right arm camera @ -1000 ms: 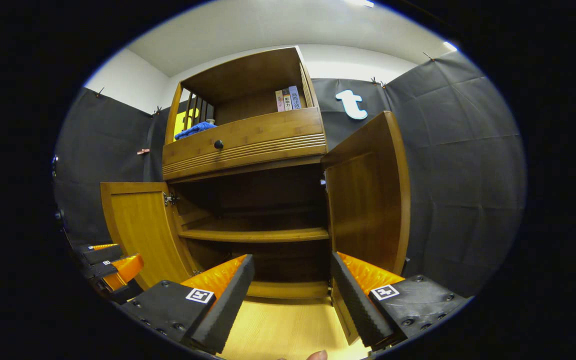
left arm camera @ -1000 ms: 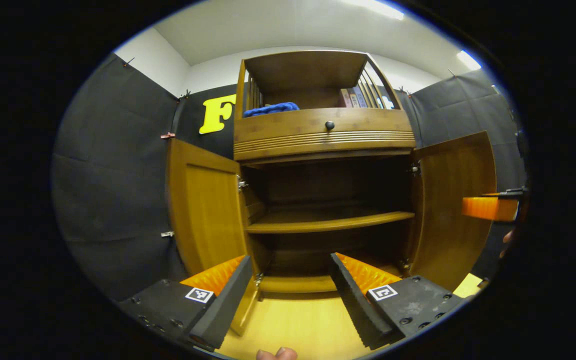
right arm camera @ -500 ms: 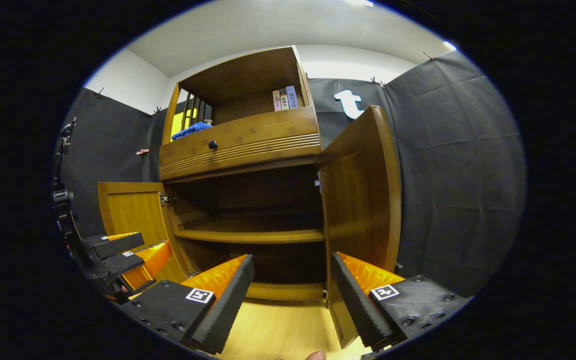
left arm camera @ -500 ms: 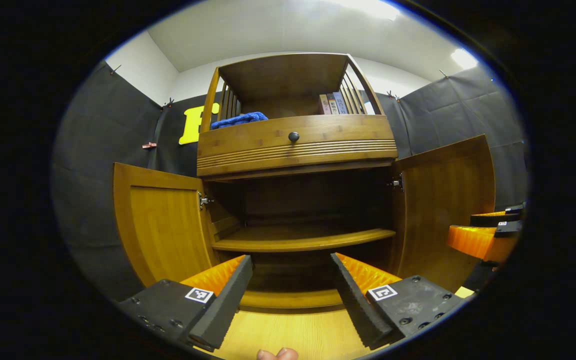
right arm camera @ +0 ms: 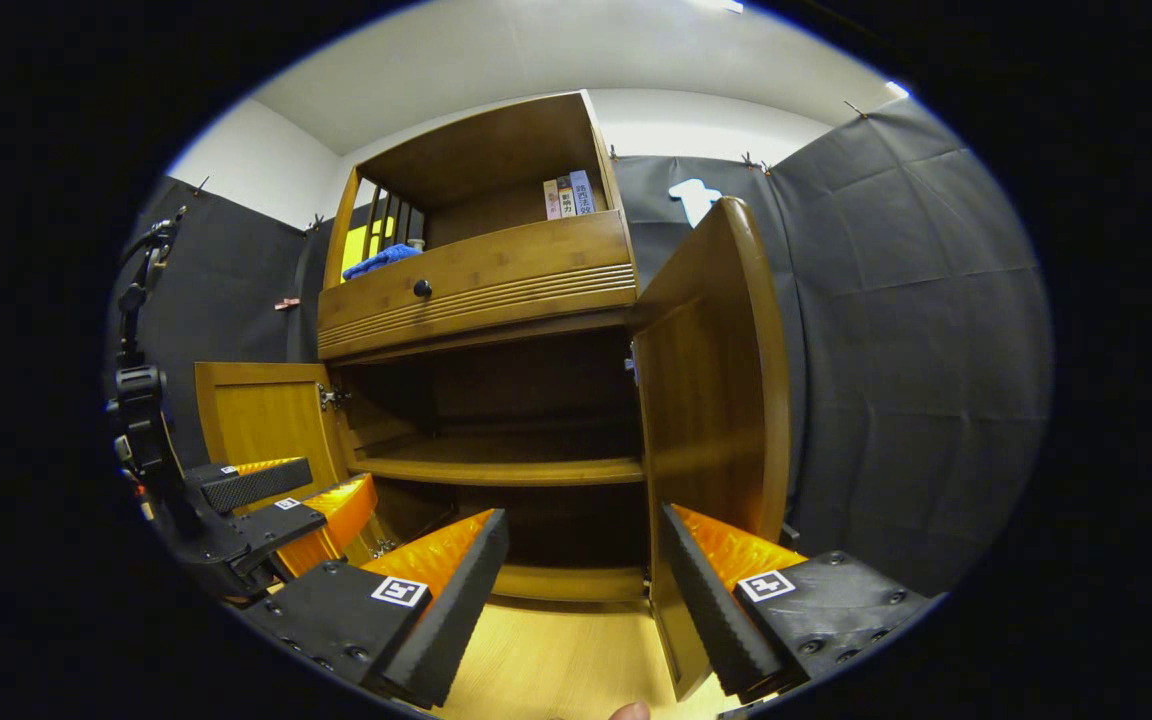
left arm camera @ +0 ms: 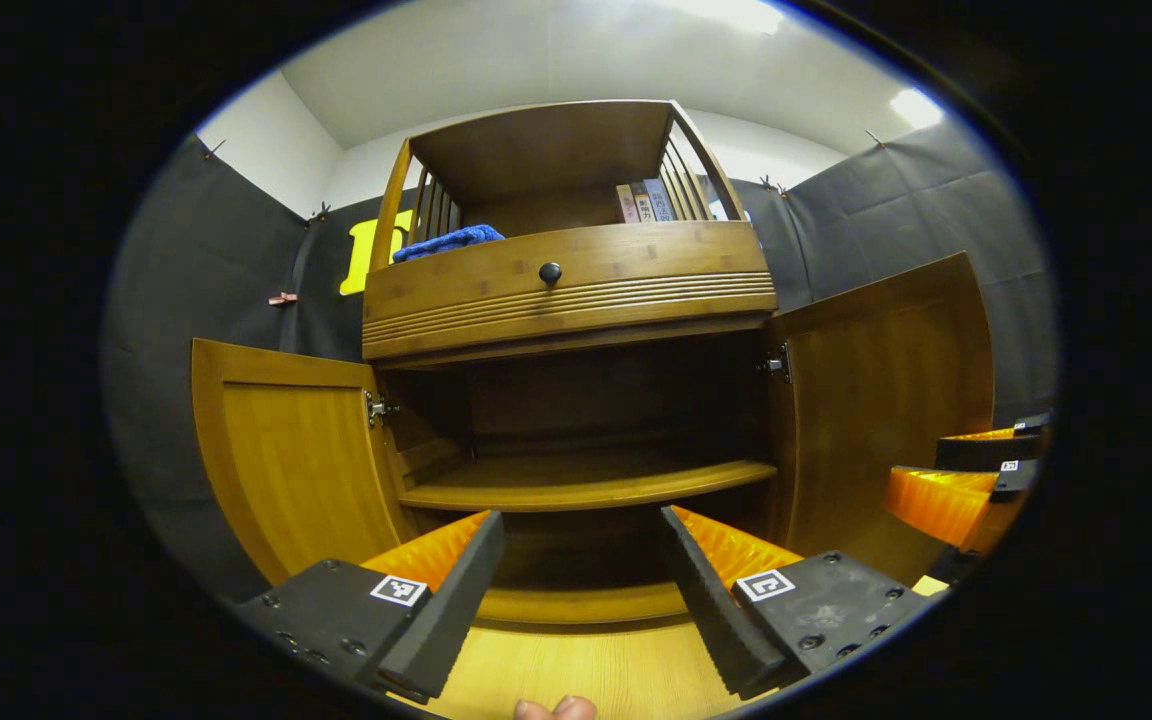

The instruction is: Open the right door of the double-door shoe cabinet with the right hand, and open the left door with the left hand.

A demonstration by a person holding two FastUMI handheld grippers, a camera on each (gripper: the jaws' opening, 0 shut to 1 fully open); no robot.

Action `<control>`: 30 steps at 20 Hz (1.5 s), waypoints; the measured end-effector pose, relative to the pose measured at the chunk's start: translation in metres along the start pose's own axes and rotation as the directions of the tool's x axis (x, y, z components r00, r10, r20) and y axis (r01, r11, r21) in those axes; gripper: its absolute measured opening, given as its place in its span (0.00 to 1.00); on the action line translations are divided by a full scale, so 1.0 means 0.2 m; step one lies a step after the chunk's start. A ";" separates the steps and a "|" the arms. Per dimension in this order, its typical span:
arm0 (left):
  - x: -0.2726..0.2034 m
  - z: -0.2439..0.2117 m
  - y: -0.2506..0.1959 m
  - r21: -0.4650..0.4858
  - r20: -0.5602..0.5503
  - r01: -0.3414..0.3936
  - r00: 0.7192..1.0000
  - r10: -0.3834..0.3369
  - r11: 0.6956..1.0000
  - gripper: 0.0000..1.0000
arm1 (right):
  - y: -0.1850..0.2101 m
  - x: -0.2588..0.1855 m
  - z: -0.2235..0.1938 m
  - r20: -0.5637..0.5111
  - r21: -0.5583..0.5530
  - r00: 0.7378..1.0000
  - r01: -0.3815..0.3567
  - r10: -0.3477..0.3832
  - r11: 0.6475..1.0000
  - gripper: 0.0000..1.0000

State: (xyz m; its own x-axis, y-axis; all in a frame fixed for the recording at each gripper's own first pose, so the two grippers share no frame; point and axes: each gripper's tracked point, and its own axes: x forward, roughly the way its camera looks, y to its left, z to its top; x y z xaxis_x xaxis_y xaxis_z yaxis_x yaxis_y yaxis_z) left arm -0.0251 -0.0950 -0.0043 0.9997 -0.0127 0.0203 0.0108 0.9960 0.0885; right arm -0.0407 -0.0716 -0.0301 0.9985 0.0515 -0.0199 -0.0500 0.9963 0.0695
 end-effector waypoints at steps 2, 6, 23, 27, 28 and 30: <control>-0.01 0.01 0.01 -0.001 0.006 -0.003 1.000 0.003 1.000 1.00 | 0.00 0.00 0.00 0.000 0.008 1.000 0.000 0.000 1.000 0.98; -0.02 0.01 0.03 -0.012 0.005 -0.012 1.000 0.012 1.000 1.00 | 0.01 -0.01 -0.01 0.000 0.003 1.000 -0.005 0.005 1.000 0.98; -0.09 0.01 0.08 -0.010 0.010 -0.012 1.000 0.012 1.000 1.00 | 0.09 -0.06 0.01 0.020 -0.034 0.999 -0.027 0.027 0.999 0.98; -0.10 0.02 0.07 -0.010 0.011 -0.009 1.000 0.009 1.000 1.00 | 0.10 -0.08 0.01 0.020 -0.035 0.999 -0.028 0.029 0.999 0.98; -0.10 0.02 0.07 -0.008 0.012 -0.009 1.000 0.009 1.000 1.00 | 0.10 -0.08 0.01 0.019 -0.035 0.999 -0.030 0.030 0.999 0.98; -0.10 0.02 0.07 -0.007 0.009 -0.010 1.000 0.010 1.000 1.00 | 0.10 -0.08 0.01 0.020 -0.036 0.999 -0.031 0.032 0.999 0.98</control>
State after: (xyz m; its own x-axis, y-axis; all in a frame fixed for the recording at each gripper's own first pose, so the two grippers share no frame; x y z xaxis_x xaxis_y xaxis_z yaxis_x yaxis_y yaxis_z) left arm -0.0458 -0.0812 -0.0002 0.9995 -0.0034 0.0305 0.0009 0.9967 0.0817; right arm -0.0582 -0.0518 -0.0257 0.9967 0.0817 0.0021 -0.0818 0.9961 0.0346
